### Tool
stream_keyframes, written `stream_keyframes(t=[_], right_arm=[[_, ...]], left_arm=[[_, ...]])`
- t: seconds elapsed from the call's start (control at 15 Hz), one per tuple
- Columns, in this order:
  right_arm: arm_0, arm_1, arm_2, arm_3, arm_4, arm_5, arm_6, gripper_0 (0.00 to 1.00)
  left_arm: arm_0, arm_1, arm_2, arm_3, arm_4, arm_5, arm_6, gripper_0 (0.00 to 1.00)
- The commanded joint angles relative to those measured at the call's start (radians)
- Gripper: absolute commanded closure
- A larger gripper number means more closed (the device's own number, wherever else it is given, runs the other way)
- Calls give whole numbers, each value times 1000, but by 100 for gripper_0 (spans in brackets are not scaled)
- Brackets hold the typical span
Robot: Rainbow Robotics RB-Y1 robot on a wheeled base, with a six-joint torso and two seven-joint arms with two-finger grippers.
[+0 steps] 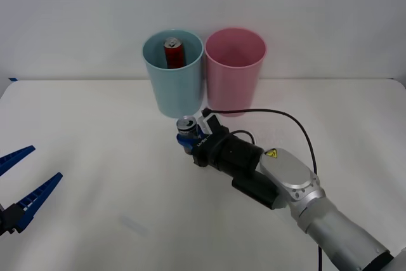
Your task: Grasp the object on the table and drop it into the matching bin: aluminum can to the light blue bin, PET bottle to the pink bin.
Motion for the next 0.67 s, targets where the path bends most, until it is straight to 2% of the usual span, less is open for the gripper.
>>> stream_keyframes(t=[0.07,0.67], right_arm=[[65,-54,0,-122,-17,4,-19,100],[224,-281,0,-564,-10,37,-347,100]], left_arm=[[0,0,0,0,0,0,0,0],[0,0,0,0,0,0,0,0]])
